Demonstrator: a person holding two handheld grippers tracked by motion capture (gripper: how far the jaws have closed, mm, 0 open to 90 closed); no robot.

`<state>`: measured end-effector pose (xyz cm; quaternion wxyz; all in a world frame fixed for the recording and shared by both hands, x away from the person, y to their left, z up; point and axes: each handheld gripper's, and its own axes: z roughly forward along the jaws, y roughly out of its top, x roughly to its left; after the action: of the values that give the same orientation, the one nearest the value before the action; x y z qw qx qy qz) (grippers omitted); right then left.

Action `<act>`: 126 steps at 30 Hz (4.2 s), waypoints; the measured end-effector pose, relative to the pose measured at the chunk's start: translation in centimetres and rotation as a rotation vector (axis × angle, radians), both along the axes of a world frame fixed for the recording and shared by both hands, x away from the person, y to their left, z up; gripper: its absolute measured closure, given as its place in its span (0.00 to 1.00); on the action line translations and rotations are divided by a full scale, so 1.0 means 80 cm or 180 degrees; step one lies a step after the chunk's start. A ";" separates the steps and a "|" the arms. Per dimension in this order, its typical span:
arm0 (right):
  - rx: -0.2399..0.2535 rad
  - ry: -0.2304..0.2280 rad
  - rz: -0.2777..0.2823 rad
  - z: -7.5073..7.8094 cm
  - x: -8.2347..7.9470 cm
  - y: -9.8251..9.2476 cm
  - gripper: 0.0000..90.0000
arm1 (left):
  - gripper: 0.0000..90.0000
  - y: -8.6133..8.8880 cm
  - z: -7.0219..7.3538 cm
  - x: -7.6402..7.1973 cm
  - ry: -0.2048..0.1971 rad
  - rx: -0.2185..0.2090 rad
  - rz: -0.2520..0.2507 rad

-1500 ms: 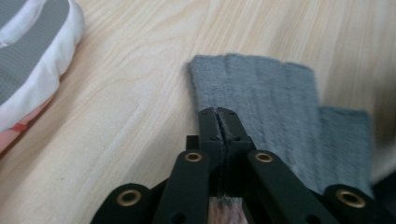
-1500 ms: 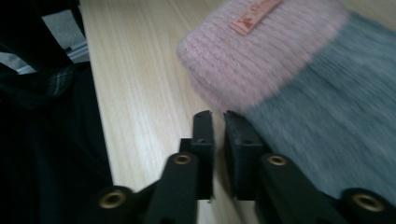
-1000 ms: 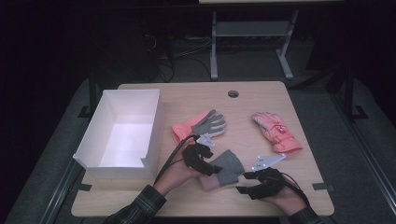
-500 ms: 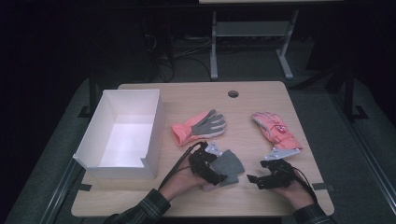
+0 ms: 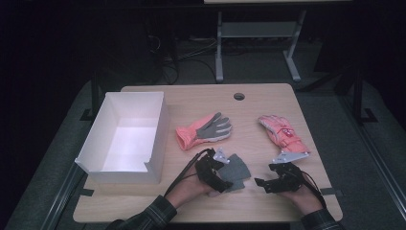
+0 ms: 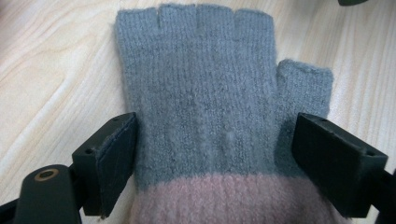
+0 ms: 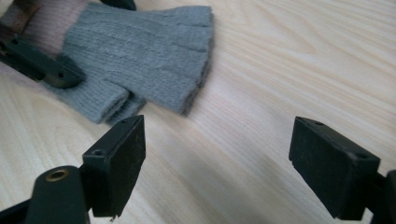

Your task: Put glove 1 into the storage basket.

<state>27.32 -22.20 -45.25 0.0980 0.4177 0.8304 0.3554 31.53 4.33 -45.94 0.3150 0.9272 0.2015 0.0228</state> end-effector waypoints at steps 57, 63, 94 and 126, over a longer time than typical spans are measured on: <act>0.0128 -0.0042 -0.0121 0.005 -0.002 -0.005 0.17 | 0.74 0.056 0.136 0.036 0.0372 -0.0232 0.0266; 0.0130 -0.0036 -0.0122 0.004 -0.001 -0.006 0.17 | 0.74 0.075 0.164 0.043 0.0287 -0.0243 0.0352; 0.0105 0.0009 -0.0126 0.000 0.001 -0.005 0.16 | 0.74 0.243 0.216 0.073 -0.0072 -0.0460 0.1416; 0.0135 0.0000 -0.0102 0.000 0.000 -0.005 0.16 | 0.73 0.361 0.094 0.133 0.0129 0.0057 0.2560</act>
<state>27.33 -22.56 -45.26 0.0949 0.4329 0.8159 0.3714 42.15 33.23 -38.39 0.2689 0.7773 0.5543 0.1278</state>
